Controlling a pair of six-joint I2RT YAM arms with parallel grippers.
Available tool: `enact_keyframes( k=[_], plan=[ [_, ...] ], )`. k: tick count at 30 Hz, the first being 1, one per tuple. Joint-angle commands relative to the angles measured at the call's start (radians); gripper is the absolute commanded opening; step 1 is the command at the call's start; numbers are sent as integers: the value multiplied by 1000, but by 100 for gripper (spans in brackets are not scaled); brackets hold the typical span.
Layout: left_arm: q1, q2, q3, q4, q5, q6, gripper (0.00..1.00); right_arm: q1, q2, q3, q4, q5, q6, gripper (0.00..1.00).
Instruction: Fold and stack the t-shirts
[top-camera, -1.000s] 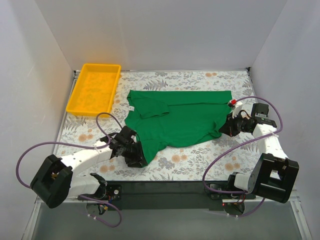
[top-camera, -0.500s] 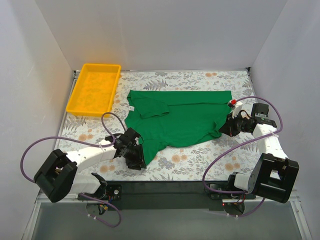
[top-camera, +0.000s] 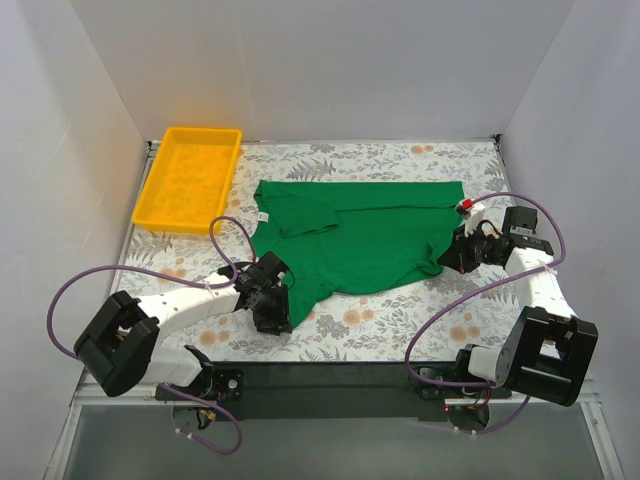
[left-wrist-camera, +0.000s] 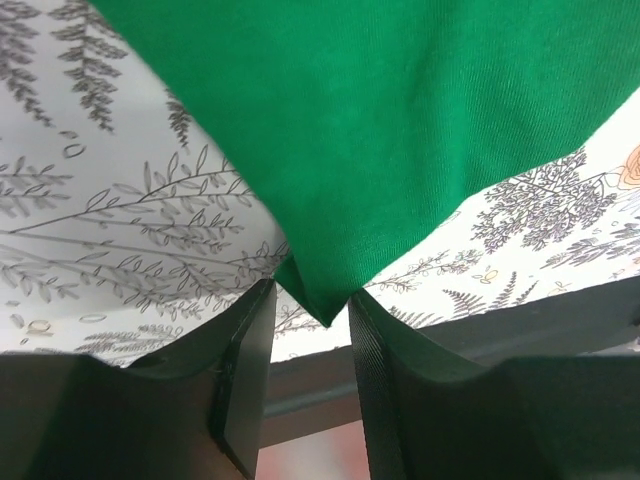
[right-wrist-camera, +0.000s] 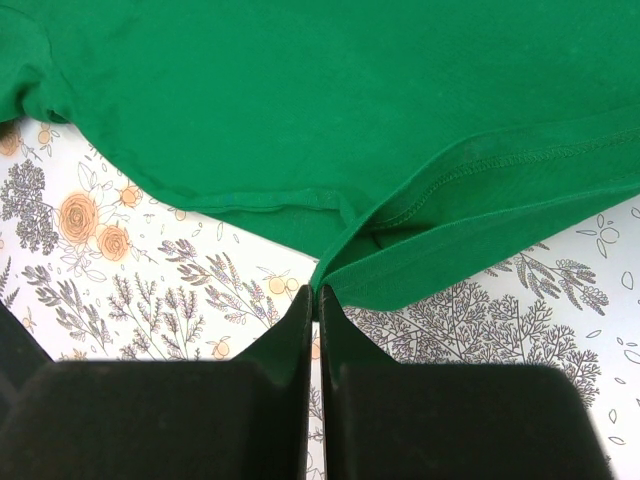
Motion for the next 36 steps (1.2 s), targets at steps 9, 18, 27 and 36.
enact_keyframes(
  k=[9,18,27,36],
  plan=[
    [-22,-6,74,-91,-75,35,36,-5,1,-2,13,-30,-6,1],
    [-33,31,81,-53,-61,81,38,-5,4,-2,14,-30,-7,1],
    [-42,69,89,-28,-64,102,35,-5,7,0,13,-30,-6,1],
    [-47,60,81,-19,-39,108,14,-5,9,0,13,-28,-7,1]
  ],
)
